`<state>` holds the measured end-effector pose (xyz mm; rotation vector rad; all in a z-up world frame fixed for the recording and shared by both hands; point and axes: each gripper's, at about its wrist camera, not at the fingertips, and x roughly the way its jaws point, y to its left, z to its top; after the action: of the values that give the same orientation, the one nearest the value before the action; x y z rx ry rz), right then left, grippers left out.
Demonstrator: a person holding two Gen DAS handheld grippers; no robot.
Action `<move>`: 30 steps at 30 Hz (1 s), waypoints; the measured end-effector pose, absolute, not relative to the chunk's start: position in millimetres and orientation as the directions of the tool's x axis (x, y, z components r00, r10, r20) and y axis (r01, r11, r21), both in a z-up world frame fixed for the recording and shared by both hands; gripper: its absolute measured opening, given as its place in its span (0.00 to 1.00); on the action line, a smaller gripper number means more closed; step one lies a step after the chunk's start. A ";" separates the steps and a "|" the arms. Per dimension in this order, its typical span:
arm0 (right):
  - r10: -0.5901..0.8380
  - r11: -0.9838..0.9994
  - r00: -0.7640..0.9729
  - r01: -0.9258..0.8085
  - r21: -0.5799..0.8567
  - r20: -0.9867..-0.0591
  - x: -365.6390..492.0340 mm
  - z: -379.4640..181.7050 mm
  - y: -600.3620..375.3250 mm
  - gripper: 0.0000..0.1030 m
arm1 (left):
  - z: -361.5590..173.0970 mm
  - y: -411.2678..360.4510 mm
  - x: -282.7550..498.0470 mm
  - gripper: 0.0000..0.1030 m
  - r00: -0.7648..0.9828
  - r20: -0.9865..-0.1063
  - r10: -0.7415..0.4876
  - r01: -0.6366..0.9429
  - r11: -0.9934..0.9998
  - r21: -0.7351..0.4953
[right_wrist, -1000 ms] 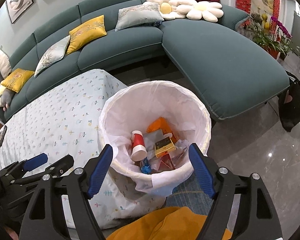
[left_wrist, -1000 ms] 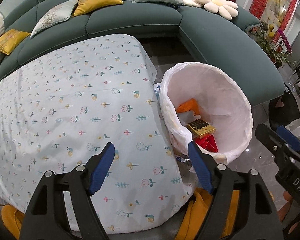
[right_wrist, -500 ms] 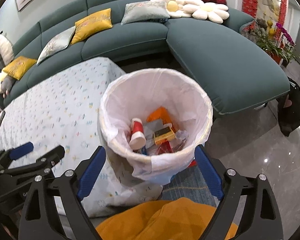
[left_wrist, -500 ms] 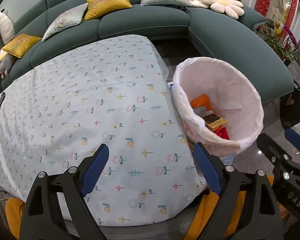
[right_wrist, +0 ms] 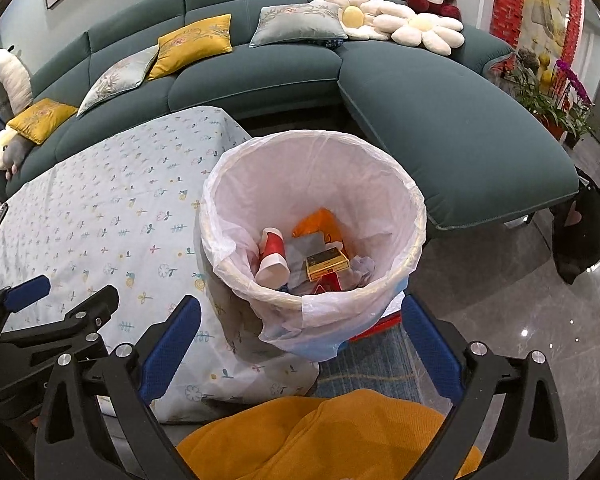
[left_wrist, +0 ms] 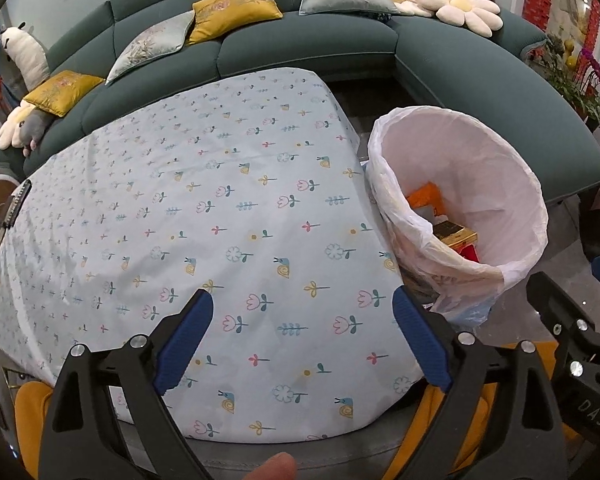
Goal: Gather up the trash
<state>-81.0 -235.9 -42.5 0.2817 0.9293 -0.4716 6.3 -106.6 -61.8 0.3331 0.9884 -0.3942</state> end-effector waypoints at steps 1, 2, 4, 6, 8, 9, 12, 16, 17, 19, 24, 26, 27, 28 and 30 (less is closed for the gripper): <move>-0.266 0.864 0.508 0.503 0.032 -0.819 -81.0 -43.1 -235.6 0.94 | -62.3 -107.0 6.4 0.85 0.490 -0.855 -0.168 0.466 0.880 0.094; -0.265 0.864 0.507 0.503 0.032 -0.820 -80.5 -43.8 -235.3 0.94 | -63.0 -107.2 6.4 0.85 0.489 -0.856 -0.166 0.466 0.880 0.095; -0.264 0.864 0.506 0.503 0.032 -0.821 -80.3 -44.5 -235.2 0.94 | -64.9 -107.8 6.5 0.85 0.488 -0.858 -0.162 0.463 0.881 0.097; -0.260 0.865 0.506 0.500 0.035 -0.823 -79.6 -45.2 -235.2 0.94 | -66.5 -108.2 6.8 0.85 0.489 -0.858 -0.158 0.460 0.882 0.100; -0.249 0.868 0.501 0.495 0.038 -0.829 -77.5 -46.8 -235.2 0.94 | -67.9 -108.7 7.9 0.85 0.491 -0.857 -0.154 0.457 0.883 0.103; -0.243 0.870 0.497 0.492 0.039 -0.833 -75.9 -48.7 -235.3 0.94 | -69.0 -109.0 8.5 0.85 0.491 -0.858 -0.152 0.456 0.884 0.104; -0.222 0.874 0.488 0.483 0.050 -0.844 -71.6 -52.9 -236.3 0.94 | -72.8 -108.7 10.3 0.85 0.490 -0.860 -0.144 0.449 0.887 0.107; -0.206 0.873 0.490 0.483 0.067 -0.847 -68.0 -53.6 -237.6 0.94 | -77.2 -108.4 14.1 0.85 0.485 -0.864 -0.132 0.444 0.889 0.114; -0.204 0.872 0.490 0.485 0.069 -0.848 -66.9 -53.7 -238.1 0.94 | -77.9 -108.3 15.2 0.85 0.485 -0.865 -0.129 0.442 0.890 0.115; -0.201 0.871 0.486 0.486 0.072 -0.851 -65.1 -54.6 -239.0 0.94 | -78.5 -108.4 17.7 0.85 0.482 -0.867 -0.128 0.436 0.893 0.110; -0.201 0.870 0.480 0.488 0.070 -0.854 -59.6 -55.1 -241.4 0.94 | -78.6 -110.2 23.3 0.85 0.481 -0.867 -0.126 0.422 0.901 0.103; -0.203 0.871 0.480 0.486 0.066 -0.853 -57.4 -54.5 -242.6 0.94 | -78.7 -110.8 24.8 0.85 0.482 -0.867 -0.126 0.417 0.904 0.100; -0.205 0.872 0.481 0.485 0.064 -0.853 -57.2 -54.2 -242.7 0.94 | -78.6 -110.9 25.4 0.85 0.482 -0.867 -0.127 0.415 0.904 0.099; -0.206 0.873 0.480 0.484 0.061 -0.853 -56.1 -54.4 -243.1 0.94 | -78.7 -111.3 26.0 0.85 0.483 -0.867 -0.127 0.414 0.905 0.098; -0.206 0.873 0.477 0.484 0.060 -0.854 -54.5 -55.3 -243.9 0.94 | -78.8 -112.1 27.1 0.85 0.483 -0.866 -0.127 0.412 0.906 0.097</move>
<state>-54.5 -243.9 -55.3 0.3129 0.9889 -0.4298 27.1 -112.1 -78.8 0.3115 1.0175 -0.3347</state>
